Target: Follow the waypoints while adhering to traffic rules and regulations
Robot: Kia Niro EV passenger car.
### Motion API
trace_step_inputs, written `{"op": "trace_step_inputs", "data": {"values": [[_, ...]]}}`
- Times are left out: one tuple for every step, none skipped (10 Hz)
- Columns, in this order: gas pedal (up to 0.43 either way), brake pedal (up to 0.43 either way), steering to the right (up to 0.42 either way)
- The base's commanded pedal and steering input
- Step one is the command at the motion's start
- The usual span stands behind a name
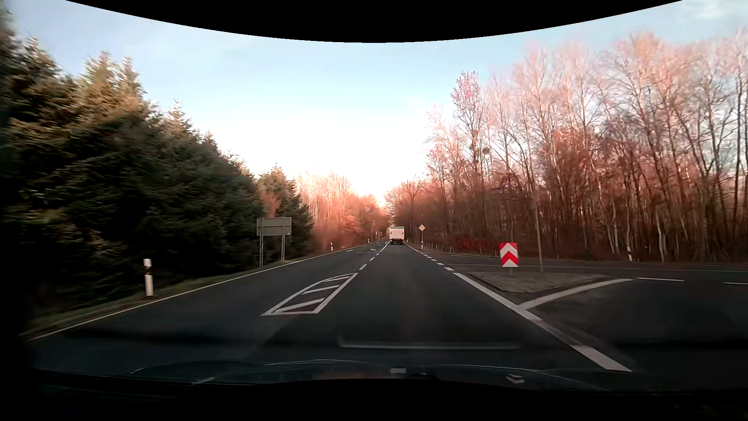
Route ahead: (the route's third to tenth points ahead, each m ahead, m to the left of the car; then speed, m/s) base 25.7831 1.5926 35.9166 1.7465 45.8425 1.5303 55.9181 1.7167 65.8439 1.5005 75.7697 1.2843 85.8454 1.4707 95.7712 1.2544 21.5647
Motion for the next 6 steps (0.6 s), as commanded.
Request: {"op": "trace_step_inputs", "data": {"values": [[0.138, 0.000, 0.000], [0.138, 0.000, 0.000], [0.138, 0.000, 0.001], [0.138, 0.000, 0.001], [0.138, 0.000, 0.001], [0.138, 0.000, 0.000]]}}
